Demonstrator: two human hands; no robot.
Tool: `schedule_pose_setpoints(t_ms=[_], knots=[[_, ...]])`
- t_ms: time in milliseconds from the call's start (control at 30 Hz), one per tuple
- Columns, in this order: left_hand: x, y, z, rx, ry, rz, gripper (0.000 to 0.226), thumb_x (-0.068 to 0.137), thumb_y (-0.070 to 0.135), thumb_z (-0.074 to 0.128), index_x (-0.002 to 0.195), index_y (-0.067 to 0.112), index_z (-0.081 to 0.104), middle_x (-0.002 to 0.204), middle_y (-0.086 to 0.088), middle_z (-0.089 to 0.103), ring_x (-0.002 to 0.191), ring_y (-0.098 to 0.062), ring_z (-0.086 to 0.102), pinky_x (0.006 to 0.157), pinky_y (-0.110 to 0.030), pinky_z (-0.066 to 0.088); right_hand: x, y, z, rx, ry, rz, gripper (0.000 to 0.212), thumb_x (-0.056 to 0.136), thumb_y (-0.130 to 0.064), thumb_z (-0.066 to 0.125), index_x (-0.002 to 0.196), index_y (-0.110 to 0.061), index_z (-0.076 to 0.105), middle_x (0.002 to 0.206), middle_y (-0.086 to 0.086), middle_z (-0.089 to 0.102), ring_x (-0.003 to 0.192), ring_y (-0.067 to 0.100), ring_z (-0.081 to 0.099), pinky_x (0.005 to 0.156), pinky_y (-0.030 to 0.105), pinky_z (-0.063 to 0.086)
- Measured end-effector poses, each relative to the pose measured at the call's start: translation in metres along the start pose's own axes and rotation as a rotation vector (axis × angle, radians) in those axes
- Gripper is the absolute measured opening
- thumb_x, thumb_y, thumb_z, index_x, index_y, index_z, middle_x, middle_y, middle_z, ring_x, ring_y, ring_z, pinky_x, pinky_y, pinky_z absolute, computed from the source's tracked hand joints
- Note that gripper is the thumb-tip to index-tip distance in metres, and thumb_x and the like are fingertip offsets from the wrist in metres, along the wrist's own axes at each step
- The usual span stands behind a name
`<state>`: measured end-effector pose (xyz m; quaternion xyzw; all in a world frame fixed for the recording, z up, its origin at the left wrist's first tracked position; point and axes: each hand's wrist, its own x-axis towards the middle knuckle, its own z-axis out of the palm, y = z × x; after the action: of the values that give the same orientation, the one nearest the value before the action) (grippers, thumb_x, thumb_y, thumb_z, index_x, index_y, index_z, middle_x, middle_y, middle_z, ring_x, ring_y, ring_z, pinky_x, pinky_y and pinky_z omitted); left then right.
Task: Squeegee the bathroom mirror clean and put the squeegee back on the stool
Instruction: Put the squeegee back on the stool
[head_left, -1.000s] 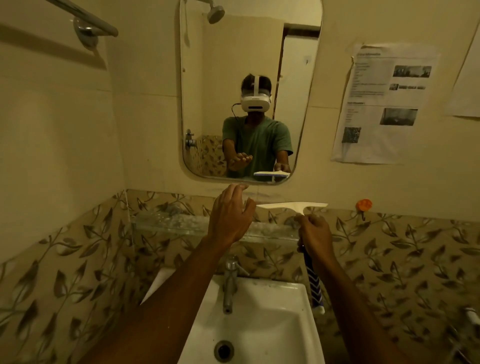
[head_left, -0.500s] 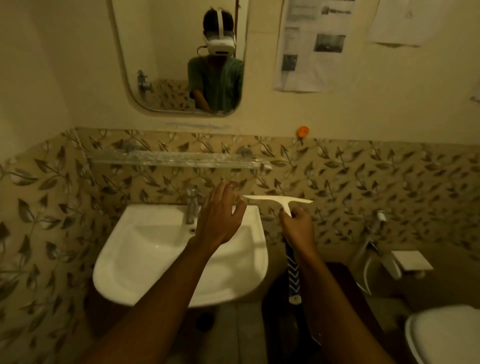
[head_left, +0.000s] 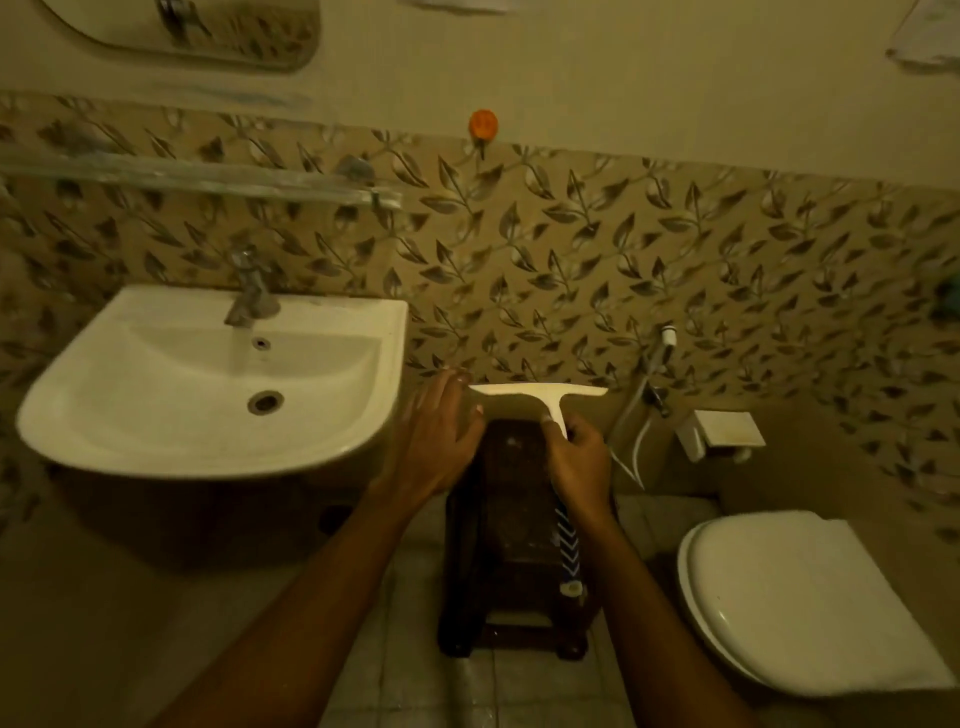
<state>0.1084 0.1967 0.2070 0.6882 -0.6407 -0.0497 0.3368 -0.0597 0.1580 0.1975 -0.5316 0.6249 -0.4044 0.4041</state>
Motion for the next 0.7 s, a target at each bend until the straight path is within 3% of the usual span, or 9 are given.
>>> schedule_pose_setpoints(t_ms=[267,533,700], knots=[[0.015,0.047,0.075,0.043,-0.095,-0.039,0.057,0.093,0.044,0.033,0.141,0.014,0.038,0.146,-0.004,0.041,0.137,-0.018,0.036,0.11,-0.034,0.028,0.063,0.048,-0.043,-0.11,-0.016,0.053,0.022,0.097,-0.028,0.053,0.105,-0.015,0.068,0.093,0.001,0.068,0.09,0.024,0.065,0.085,0.046,0.055],[0.053,0.009,0.177,0.045,-0.209,-0.081,0.055,0.093,0.041,0.041,0.142,0.015,0.037,0.147,-0.005,0.042,0.138,-0.019,0.035,0.109,-0.031,0.028,0.138,0.118,-0.017,-0.213,-0.056,0.145,0.03,0.099,-0.03,0.049,0.113,-0.01,0.066,0.107,0.007,0.069,0.1,0.025,0.064,0.087,0.04,0.053],[0.081,-0.016,0.241,0.03,-0.242,-0.116,0.053,0.093,0.035,0.047,0.141,0.014,0.041,0.146,-0.005,0.044,0.138,-0.019,0.037,0.11,-0.032,0.029,0.189,0.173,0.011,-0.304,-0.083,0.193,0.039,0.099,-0.038,0.046,0.119,-0.01,0.064,0.113,0.011,0.069,0.105,0.031,0.064,0.091,0.043,0.052]])
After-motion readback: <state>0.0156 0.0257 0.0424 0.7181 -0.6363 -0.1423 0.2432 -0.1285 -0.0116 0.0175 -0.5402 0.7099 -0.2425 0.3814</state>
